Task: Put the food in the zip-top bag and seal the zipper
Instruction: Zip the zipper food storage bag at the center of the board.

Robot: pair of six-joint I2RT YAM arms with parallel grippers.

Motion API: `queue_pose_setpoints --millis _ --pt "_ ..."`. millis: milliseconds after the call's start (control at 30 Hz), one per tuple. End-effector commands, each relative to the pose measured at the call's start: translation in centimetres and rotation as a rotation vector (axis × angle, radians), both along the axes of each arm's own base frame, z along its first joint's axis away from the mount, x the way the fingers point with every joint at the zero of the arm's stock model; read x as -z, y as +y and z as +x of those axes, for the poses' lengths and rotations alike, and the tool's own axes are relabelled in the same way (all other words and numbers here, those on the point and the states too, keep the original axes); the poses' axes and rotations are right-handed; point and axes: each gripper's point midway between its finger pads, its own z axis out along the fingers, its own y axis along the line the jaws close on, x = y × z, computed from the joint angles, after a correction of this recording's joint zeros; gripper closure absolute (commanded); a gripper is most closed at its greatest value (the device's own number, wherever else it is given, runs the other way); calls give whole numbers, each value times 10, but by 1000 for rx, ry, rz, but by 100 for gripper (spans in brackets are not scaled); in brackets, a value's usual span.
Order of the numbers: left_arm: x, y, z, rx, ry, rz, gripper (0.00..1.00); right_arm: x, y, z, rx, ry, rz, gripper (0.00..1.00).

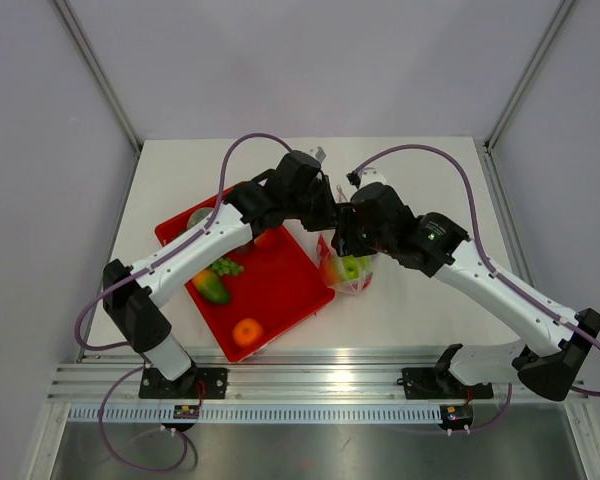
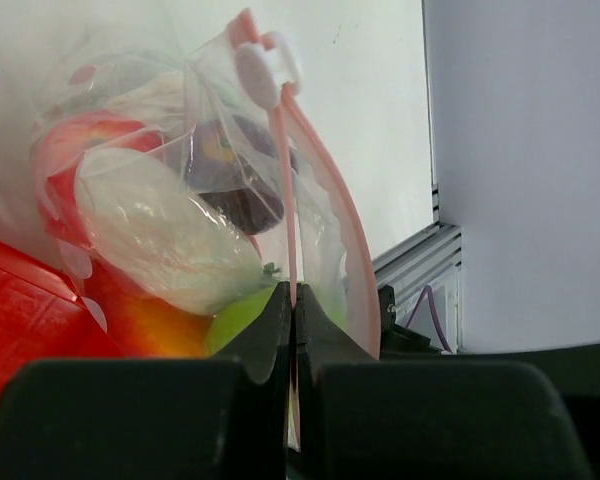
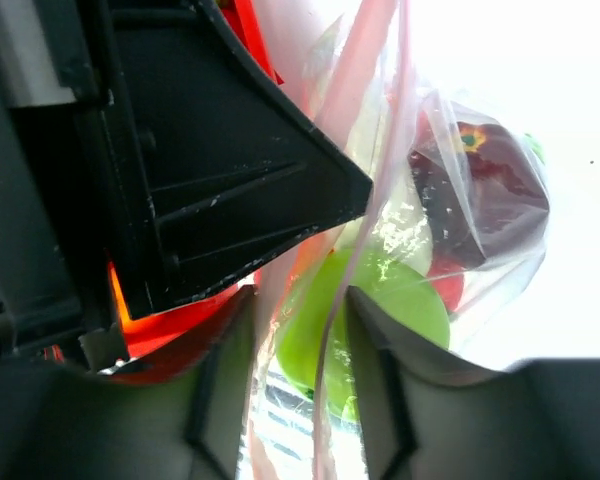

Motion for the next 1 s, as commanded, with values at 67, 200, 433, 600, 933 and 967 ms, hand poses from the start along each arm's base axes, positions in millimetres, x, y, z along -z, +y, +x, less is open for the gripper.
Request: queue_pose_setpoints --millis 67,200,433,600,933,967 --pt "-27 -3 9 -45 -38 -44 100 -13 -10 9 59 -66 -31 71" --pt "-26 -2 9 -48 -34 -37 100 -17 -8 10 54 -75 -18 92" --pt "-57 -5 4 115 -155 -126 49 -18 -7 6 -4 -108 -9 100" --pt "-87 41 29 63 -280 -199 9 -20 -11 0 -87 -147 -33 100" --pt "-104 93 40 75 -590 -85 12 -51 -30 -10 -342 -562 -27 100" --pt "-115 94 36 120 -677 -89 12 -63 -34 -12 -355 -624 -14 100"
